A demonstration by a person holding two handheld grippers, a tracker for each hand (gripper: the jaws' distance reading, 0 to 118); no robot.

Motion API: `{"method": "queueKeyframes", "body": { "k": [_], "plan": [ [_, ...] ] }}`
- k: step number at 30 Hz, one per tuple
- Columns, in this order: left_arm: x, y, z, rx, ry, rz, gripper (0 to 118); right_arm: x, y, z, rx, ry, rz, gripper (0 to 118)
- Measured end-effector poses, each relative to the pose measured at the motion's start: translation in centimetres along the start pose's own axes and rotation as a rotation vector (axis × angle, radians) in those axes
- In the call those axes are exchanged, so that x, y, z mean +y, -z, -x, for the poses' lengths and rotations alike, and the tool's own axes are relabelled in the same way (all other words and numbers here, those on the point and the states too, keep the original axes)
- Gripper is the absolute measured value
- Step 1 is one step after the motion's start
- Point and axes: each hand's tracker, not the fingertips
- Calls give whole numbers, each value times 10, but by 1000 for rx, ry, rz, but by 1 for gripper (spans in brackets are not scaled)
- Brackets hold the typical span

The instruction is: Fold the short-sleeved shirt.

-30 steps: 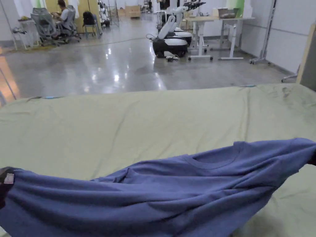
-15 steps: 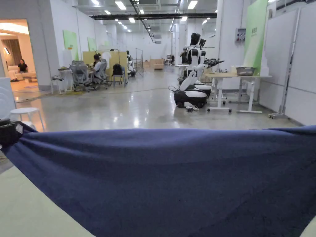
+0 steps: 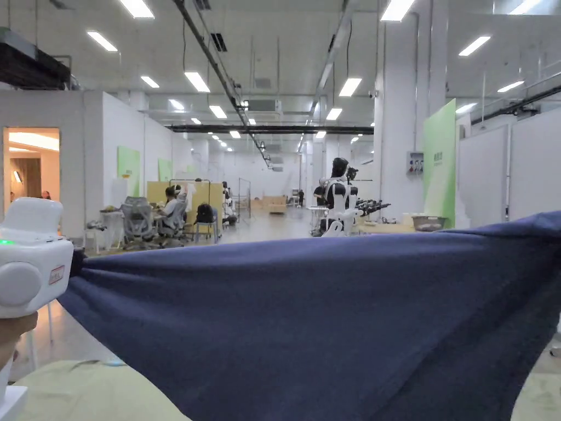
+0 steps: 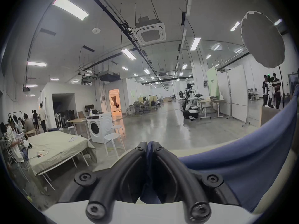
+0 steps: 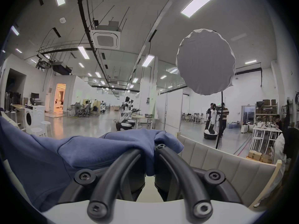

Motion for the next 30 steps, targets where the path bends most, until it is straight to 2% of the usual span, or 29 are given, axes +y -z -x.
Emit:
{"method": "queueKeyframes", "body": {
  "k": [5, 8, 11, 18, 22, 24, 30],
  "plan": [
    [-11, 63, -25, 58, -97, -4, 4, -19, 60, 28, -26, -15, -30, 9],
    [-41, 93, -35, 42, -207, 10, 4, -41, 91, 44, -13, -22, -18, 9],
    [-88, 119, -51, 45, -241, 28, 4, -83, 113, 59, -17, -21, -17, 9],
    [-203, 150, -89, 45, -175, 169, 4, -221, 141, 86, -2, -34, 126, 9],
    [-252, 142, -102, 31, -121, 210, 4, -291, 136, 88, -4, -32, 230, 9],
    [-270, 137, -104, 9, -105, 248, 4, -318, 130, 87, -12, -11, 268, 9],
    [-298, 102, -115, -23, -98, 299, 4, -345, 90, 94, -15, -59, 333, 9]
  ]
}}
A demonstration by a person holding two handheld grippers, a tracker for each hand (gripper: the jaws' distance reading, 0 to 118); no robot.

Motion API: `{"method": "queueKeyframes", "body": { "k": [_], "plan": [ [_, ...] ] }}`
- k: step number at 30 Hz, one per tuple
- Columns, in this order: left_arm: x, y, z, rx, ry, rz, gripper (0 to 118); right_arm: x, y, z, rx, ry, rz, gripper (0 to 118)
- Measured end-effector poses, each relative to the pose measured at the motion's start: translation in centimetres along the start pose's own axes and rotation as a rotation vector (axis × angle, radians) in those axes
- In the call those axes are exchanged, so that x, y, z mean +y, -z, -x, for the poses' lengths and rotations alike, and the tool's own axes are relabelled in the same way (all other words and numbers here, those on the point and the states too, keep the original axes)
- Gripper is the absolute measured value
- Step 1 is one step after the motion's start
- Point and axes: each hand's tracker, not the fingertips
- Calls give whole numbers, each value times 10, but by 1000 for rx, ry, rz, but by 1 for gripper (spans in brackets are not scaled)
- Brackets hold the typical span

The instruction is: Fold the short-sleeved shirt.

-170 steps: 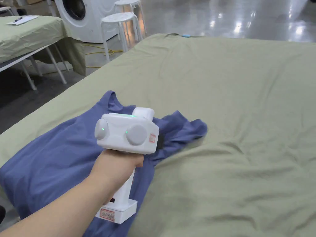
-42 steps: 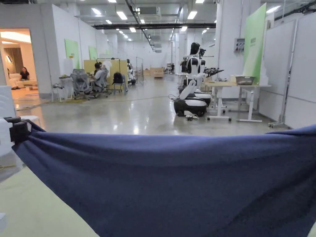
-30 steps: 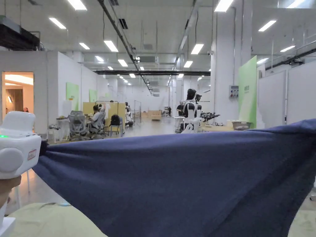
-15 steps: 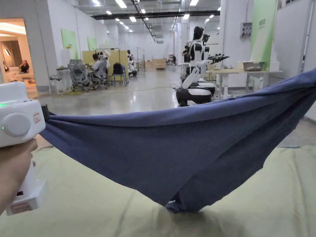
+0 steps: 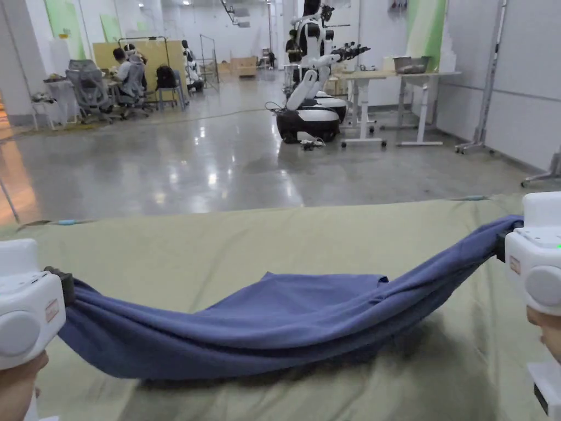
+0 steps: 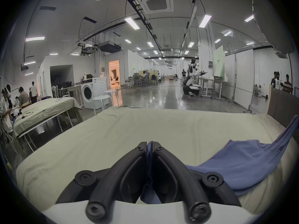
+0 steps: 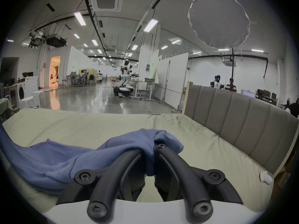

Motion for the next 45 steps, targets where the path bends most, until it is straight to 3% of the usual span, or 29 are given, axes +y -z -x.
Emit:
{"method": "queueKeyframes", "body": {
  "k": [10, 17, 22, 27, 32, 33, 34, 35, 36, 39, 43, 44, 45],
  "plan": [
    [-10, -103, 37, -25, 69, 10, 4, -10, -101, -49, 30, -49, 20, 9],
    [-25, -193, 72, -49, 54, 2, 4, -24, -193, -97, 49, -3, 8, 9],
    [-53, -250, 92, -93, 9, 29, 4, -59, -251, -120, 89, -42, 44, 9],
    [-104, -281, 113, -115, 53, 104, 4, -100, -297, -134, 115, -80, 100, 9],
    [-145, -301, 132, -120, -1, 155, 7, -144, -314, -146, 110, -57, 176, 11],
    [-150, -303, 133, -124, -10, 166, 17, -152, -313, -147, 121, -52, 212, 17],
    [-155, -305, 132, -121, -17, 179, 41, -157, -314, -149, 124, -49, 233, 36],
    [-159, -307, 133, -106, -18, 186, 99, -162, -315, -151, 119, -44, 241, 84],
    [-160, -307, 136, -97, -27, 212, 118, -166, -316, -152, 117, -36, 245, 114],
    [-157, -338, 133, -138, -66, 197, 118, -165, -334, -154, 128, 11, 170, 118],
    [-143, -362, 135, -187, -131, 121, 118, -142, -376, -135, 146, -37, 103, 118],
    [-137, -377, 131, -196, -143, 98, 105, -131, -393, -127, 179, -25, 59, 111],
    [-131, -391, 126, -209, -142, 75, 78, -122, -408, -119, 239, 3, 36, 87]
  ]
}}
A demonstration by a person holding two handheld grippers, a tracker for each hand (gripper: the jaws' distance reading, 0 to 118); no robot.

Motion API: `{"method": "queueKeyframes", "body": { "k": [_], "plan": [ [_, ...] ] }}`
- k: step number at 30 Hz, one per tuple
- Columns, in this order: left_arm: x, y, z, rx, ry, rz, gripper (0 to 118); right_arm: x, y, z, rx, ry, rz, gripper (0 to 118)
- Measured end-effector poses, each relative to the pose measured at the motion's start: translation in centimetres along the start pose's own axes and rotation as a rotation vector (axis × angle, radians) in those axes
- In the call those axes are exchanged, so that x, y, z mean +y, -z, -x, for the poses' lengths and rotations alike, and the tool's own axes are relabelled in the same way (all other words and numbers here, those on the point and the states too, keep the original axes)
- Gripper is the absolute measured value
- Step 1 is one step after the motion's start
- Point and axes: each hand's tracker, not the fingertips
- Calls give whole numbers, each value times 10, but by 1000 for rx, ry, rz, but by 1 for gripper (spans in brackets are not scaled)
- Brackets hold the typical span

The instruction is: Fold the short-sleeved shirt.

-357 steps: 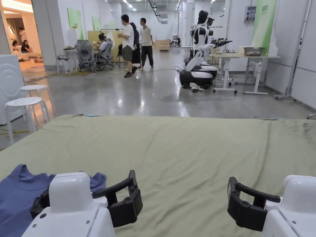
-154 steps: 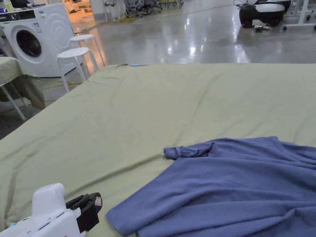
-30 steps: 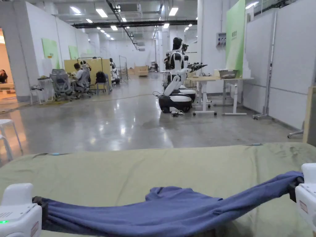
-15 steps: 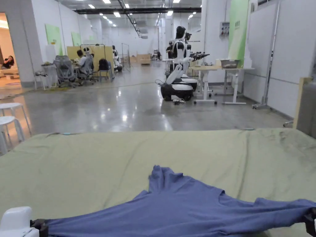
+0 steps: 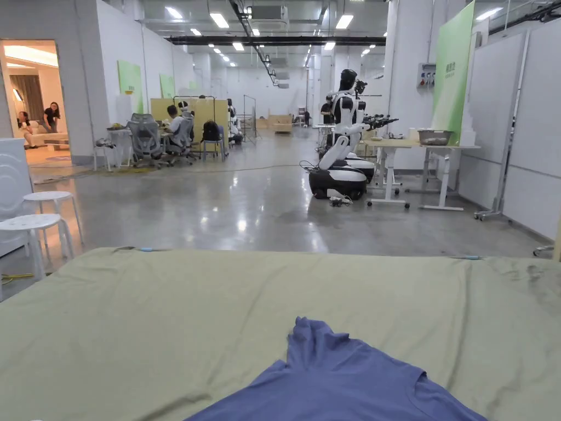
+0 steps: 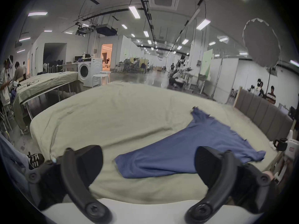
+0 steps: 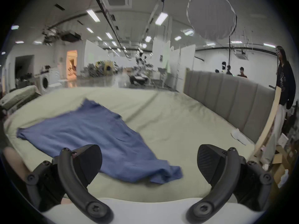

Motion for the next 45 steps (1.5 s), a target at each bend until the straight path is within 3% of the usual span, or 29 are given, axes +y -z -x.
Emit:
{"method": "queueKeyframes", "body": {
  "k": [1, 2, 3, 4, 6, 8, 10, 12, 14, 16, 17, 18, 19, 20, 21, 26, 27, 29, 30, 31, 32, 34, 36, 39, 43, 44, 45],
  "plan": [
    [5, -20, 0, -29, 2, -47, 37, 9, -14, 12, 64, 29, -29, 34],
    [8, -32, -10, -45, 39, -74, 11, 15, -25, 25, 103, 40, -77, 2],
    [8, -41, -21, -21, 92, -104, 3, 22, -32, 43, 72, 23, -112, 3],
    [7, -51, -32, 7, 109, -135, 3, 27, -41, 60, 6, -1, -163, 3],
    [2, -67, -42, -115, 75, -162, 0, 37, -51, 82, 209, 50, -187, 3],
    [-1, -65, -50, -131, 76, -134, 0, 42, -56, 113, 212, 20, -199, 3],
    [-6, -54, -52, -164, 91, -133, 0, 42, -52, 133, 292, -1, -175, 3],
    [-12, -38, -47, -113, 129, -113, 0, 41, -51, 151, 313, -21, -180, 3],
    [-16, -16, -30, -91, 59, -56, 0, 38, -44, 163, 330, -72, -167, 3],
    [-21, 17, -2, -15, -78, 22, 0, 37, -36, 172, 377, -47, -143, 3],
    [-22, 34, 11, 30, -122, 69, 7, 37, -32, 176, 391, -37, -126, 3],
    [-22, 52, 24, 76, -135, 104, 40, 36, -25, 178, 392, -37, -117, 3],
    [-23, 68, 34, 104, -141, 119, 93, 35, -21, 182, 395, -47, -113, 3],
    [-22, 88, 43, 121, -135, 181, 118, 35, -16, 187, 395, -59, -106, 3],
    [-24, 105, 50, 114, -128, 301, 118, 35, -11, 190, 403, -61, -96, 3],
    [-25, 149, 69, 156, -233, 232, 118, 33, 11, 201, 426, -84, -58, 3],
    [-30, 162, 70, 187, -227, 252, 116, 33, 16, 202, 434, -87, -44, 3],
    [-41, 170, 69, 232, -206, 420, 84, 32, 25, 203, 440, -89, -30, 3],
    [-53, 172, 59, 209, -194, 458, 78, 31, 29, 203, 441, -94, -28, 3],
    [-59, 164, 43, 333, -20, 370, 70, 30, 33, 203, 440, -104, -26, 3],
    [-63, 157, 32, 290, 53, 319, 62, 30, 38, 204, 436, -111, -22, 3],
    [-62, 150, 26, 268, 26, 346, 58, 28, 53, 203, 442, -114, -7, 3],
    [-57, 146, 30, 183, -35, 331, 6, 28, 74, 203, 456, -107, 26, 3],
    [-45, 134, 30, 149, -88, 267, 4, 34, 120, 201, 465, -119, 52, 3],
    [-31, 123, 19, 87, -4, 217, 4, 58, 219, 200, 410, -202, 120, 3],
    [-28, 123, 18, 76, -1, 214, 4, 64, 257, 201, 437, -228, 182, 17],
    [-26, 124, 17, 64, 3, 220, 4, 70, 294, 200, 494, -222, 278, 46]
  ]
}}
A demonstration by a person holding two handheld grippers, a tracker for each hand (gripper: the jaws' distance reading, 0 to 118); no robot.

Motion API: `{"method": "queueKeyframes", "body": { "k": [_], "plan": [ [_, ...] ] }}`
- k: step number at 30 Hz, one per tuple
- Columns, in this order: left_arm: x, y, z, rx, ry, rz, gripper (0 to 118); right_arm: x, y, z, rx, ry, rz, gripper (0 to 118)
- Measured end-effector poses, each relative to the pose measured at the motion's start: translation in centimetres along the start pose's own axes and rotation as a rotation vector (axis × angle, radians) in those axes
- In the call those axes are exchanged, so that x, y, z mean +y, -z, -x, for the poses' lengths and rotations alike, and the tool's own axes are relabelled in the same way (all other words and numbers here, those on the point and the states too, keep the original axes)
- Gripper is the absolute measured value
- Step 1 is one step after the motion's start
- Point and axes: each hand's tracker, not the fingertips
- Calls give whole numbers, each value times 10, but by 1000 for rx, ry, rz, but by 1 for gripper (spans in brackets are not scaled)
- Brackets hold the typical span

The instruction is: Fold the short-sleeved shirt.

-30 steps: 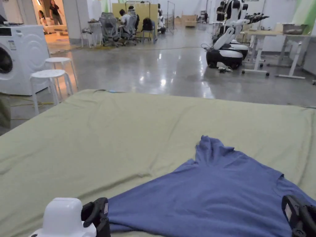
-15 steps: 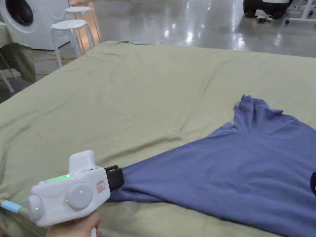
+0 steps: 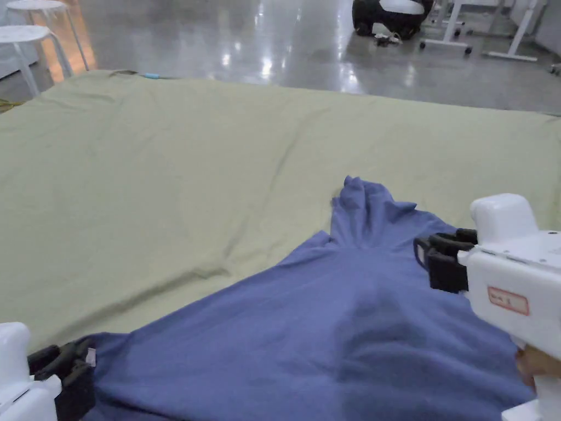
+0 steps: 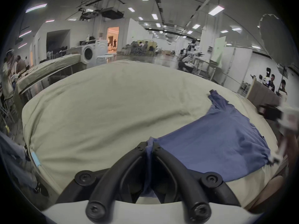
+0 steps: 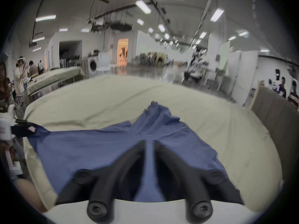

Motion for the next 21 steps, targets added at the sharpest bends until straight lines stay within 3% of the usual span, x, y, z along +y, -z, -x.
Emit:
{"method": "queueKeyframes", "body": {
  "k": [1, 2, 6, 7, 9, 11, 12, 13, 14, 15, 16, 18, 21],
  "plan": [
    [0, -1, -1, -14, 1, 14, 4, 10, 28, -16, 54, 40, 87, 89],
    [-1, -2, -2, -23, 10, 16, 4, 18, 59, -30, 42, 49, 151, 118],
    [0, -2, 0, -14, 38, 16, 4, 48, 125, -62, -189, 33, 165, 117],
    [0, -1, 2, -15, 29, 18, 4, 52, 138, -67, -196, 51, 202, 117],
    [0, 3, 4, -16, 15, 31, 4, 45, 162, -71, -135, 92, 270, 112],
    [0, 6, 1, -11, 19, 39, 4, 42, 169, -67, -118, 74, 347, 106],
    [0, 8, 0, -9, 25, 41, 4, 46, 162, -64, -123, 70, 300, 90],
    [0, 8, 0, -6, 29, 41, 4, 44, 158, -66, -101, 65, 273, 58],
    [0, 7, 0, -8, 28, 42, 4, 48, 151, -64, -41, 61, 245, 5],
    [-1, 7, 0, -15, 24, 41, 4, 52, 143, -60, -76, 44, 223, 5],
    [2, 12, 5, -21, 18, 37, 4, 55, 136, -53, -176, -6, 214, 5],
    [5, 6, 1, -28, 18, 30, 4, 48, 117, -51, -142, 8, 191, 5],
    [18, -13, -6, -37, 43, -50, 4, 51, 71, -49, -181, 31, 115, 5]
  ]
}}
